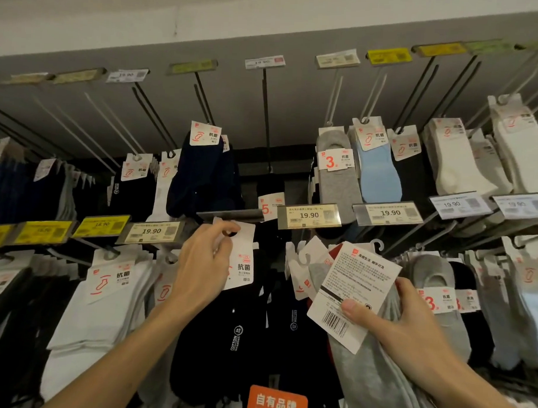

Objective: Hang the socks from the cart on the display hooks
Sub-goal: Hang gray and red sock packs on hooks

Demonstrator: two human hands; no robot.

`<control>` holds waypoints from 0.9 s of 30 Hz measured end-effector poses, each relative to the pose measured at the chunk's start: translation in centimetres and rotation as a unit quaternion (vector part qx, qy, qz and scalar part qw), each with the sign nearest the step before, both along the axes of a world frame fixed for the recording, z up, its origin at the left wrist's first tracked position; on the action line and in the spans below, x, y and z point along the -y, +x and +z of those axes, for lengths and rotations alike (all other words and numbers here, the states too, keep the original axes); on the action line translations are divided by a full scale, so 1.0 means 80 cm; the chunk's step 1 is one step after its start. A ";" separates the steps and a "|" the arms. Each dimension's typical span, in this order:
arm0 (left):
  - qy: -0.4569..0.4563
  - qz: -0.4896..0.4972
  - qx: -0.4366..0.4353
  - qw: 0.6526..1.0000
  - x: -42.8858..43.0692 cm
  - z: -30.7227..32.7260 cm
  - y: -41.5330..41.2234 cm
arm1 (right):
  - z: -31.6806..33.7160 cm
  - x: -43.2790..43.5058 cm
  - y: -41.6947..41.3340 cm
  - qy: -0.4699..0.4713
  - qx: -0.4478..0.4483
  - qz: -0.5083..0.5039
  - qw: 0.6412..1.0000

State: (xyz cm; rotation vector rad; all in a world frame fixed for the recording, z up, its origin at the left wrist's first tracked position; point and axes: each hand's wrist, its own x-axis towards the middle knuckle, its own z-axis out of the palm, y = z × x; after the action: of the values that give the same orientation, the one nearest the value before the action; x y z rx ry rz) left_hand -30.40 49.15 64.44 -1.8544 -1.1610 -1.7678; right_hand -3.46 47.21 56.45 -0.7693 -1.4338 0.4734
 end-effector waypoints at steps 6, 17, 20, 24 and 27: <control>-0.023 -0.046 0.018 0.999 0.004 0.008 -0.004 | 0.001 -0.003 -0.004 0.006 0.011 0.020 1.000; -0.009 -0.016 0.027 0.999 0.002 0.031 0.003 | -0.001 -0.004 -0.007 0.007 0.010 0.016 1.000; -0.030 -0.050 0.068 0.996 -0.002 0.039 0.001 | -0.003 -0.006 -0.006 0.001 0.009 0.015 1.000; -0.061 -0.119 0.105 0.985 0.000 0.034 -0.005 | -0.005 -0.005 -0.005 0.002 0.004 0.018 1.000; -0.046 -0.131 0.117 0.983 0.000 0.033 -0.005 | -0.004 -0.006 -0.007 0.004 0.005 0.016 1.000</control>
State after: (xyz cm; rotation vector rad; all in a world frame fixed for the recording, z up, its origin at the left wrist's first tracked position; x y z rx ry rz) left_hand -30.84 49.12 67.08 -1.9692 -1.1376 -2.1616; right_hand -4.06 47.65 56.16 -0.7445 -1.4589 0.4882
